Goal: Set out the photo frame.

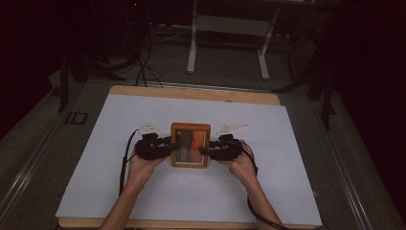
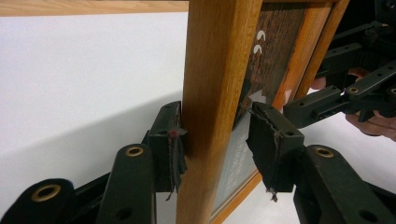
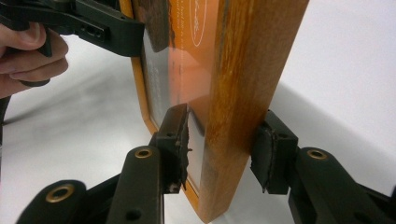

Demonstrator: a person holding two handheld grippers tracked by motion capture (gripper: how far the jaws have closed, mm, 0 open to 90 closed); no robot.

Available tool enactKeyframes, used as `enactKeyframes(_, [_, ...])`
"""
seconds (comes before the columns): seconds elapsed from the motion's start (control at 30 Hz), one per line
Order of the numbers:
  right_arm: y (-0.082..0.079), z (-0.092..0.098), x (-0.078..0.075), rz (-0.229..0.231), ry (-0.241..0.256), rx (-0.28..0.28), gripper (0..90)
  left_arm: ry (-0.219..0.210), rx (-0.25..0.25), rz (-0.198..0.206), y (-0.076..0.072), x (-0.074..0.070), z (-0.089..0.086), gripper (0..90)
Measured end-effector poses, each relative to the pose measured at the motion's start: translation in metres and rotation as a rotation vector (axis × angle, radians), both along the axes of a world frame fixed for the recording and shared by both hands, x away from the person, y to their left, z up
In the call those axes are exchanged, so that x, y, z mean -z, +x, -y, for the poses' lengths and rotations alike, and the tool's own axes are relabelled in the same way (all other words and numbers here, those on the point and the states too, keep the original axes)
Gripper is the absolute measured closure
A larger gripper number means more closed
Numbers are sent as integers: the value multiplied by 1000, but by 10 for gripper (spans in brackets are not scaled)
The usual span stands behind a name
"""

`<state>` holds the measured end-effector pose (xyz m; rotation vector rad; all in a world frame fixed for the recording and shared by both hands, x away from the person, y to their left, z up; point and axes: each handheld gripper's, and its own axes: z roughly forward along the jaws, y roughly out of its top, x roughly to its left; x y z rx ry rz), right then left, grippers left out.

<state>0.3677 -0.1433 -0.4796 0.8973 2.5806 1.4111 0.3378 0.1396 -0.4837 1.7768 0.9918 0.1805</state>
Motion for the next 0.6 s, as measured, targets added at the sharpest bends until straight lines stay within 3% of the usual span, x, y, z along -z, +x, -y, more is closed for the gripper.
enactKeyframes(0.6, [2,6,2,-19,18,13,592,-19,5,-24,5,3,5,563])
